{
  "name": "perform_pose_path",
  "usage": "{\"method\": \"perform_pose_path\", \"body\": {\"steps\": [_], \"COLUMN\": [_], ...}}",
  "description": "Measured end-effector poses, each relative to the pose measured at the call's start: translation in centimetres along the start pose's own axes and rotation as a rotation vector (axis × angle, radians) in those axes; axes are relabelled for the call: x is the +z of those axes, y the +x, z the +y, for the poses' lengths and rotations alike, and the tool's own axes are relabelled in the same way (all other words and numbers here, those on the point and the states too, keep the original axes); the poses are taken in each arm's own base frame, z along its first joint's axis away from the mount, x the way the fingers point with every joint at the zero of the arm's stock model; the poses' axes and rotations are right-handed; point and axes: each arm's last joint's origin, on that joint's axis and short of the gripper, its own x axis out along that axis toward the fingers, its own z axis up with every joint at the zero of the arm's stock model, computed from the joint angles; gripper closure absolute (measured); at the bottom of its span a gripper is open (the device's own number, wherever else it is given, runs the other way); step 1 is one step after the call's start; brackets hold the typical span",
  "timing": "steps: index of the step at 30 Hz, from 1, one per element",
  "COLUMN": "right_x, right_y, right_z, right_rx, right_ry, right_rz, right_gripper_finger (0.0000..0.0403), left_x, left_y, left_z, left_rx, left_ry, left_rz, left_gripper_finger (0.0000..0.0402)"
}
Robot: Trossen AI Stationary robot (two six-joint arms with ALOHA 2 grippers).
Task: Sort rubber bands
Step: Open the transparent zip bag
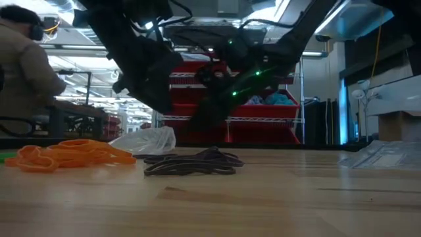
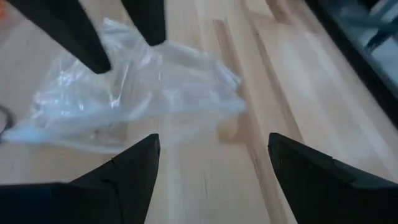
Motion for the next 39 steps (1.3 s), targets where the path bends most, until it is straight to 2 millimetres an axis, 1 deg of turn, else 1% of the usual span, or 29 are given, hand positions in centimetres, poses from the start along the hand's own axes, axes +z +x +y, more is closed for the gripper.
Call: {"method": "perform_pose_path", "body": {"steps": [3,5,8,10,13,15,19,22,24,26,28,31,39], "right_x": [0.4,0.6,0.8,0.6,0.1,0.3,0.5,0.5,0.6,0.7,1.4,2.1,2.3], "right_y": [0.8,1.2,1.6,1.8,2.1,2.3,2.8,3.3,3.5,3.5,3.6,3.6,4.2], "right_z": [0.0,0.4,1.1,1.6,2.1,2.4,3.0,3.0,3.0,3.0,2.9,2.7,2.7], "right_rx": [-0.011,-0.001,0.005,0.019,0.06,0.055,0.033,0.037,0.04,0.043,0.041,0.042,0.103], "right_ry": [-0.051,-0.111,-0.287,-0.402,-0.51,-0.568,-0.648,-0.664,-0.667,-0.67,-0.676,-0.677,-0.666], "right_rz": [-0.05,-0.065,-0.082,-0.079,-0.085,-0.124,-0.186,-0.178,-0.173,-0.168,-0.192,-0.209,-0.12], "right_gripper_finger": [0.0111,0.0111,0.0111,0.0111,0.0111,0.0111,0.0111,0.0112,0.012,0.0138,0.0168,0.0223,0.0385], "left_x": [-0.2,-0.2,-0.5,-0.6,-0.8,-0.9,-1.3,-1.7,-1.9,-2.0,-2.1,-2.2,-2.3], "left_y": [0.0,0.0,-0.1,-0.2,-0.6,-0.9,-1.8,-2.8,-3.5,-4.0,-4.3,-4.4,-4.6], "left_z": [0.3,0.3,0.3,0.2,0.0,-0.1,-0.3,-0.2,-0.2,-0.1,-0.1,-0.1,-0.3], "left_rx": [0.019,0.024,0.034,0.029,0.022,0.013,-0.006,-0.01,-0.014,-0.018,-0.024,-0.026,-0.031], "left_ry": [-0.006,-0.016,-0.016,-0.015,-0.009,-0.005,-0.001,-0.002,-0.001,-0.004,0.0,0.006,-0.005], "left_rz": [0.019,0.025,0.04,0.04,0.044,0.043,0.053,0.072,0.081,0.085,0.085,0.088,0.087], "left_gripper_finger": [0.0271,0.0271,0.0271,0.0271,0.0271,0.0271,0.0271,0.0271,0.0271,0.0271,0.0271,0.0271,0.0271]}}
